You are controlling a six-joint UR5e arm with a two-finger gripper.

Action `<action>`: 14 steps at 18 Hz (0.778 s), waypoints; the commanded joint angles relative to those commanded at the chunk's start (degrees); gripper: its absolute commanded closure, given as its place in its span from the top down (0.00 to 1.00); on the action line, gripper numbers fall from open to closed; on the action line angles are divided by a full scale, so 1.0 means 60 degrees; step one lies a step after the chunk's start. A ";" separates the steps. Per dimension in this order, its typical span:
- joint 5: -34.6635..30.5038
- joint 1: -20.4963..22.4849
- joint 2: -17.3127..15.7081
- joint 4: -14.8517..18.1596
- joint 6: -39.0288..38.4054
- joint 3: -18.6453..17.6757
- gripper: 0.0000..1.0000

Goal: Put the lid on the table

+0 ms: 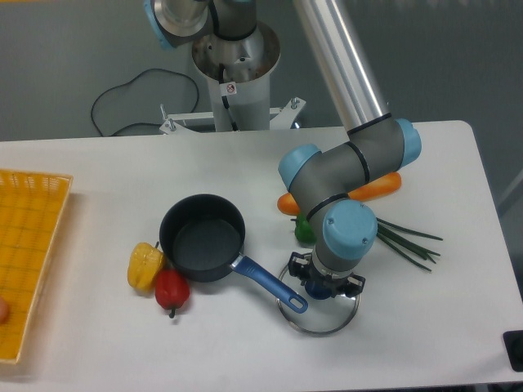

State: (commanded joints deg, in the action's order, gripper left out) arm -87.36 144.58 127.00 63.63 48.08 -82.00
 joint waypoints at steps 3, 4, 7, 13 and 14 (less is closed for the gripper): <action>0.0015 0.0000 -0.0044 -0.0044 0.0029 0.0073 0.80; 0.0000 0.0000 -0.0058 -0.0044 0.0058 0.0073 0.83; -0.0015 0.0044 -0.0117 -0.0029 0.0132 0.0102 0.97; -0.0058 0.0059 -0.0293 -0.0015 0.0365 0.0132 1.00; -0.0102 0.0059 -0.0351 0.0000 0.0555 0.0117 1.00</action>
State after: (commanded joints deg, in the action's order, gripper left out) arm -87.98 144.93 124.90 63.63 51.40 -81.30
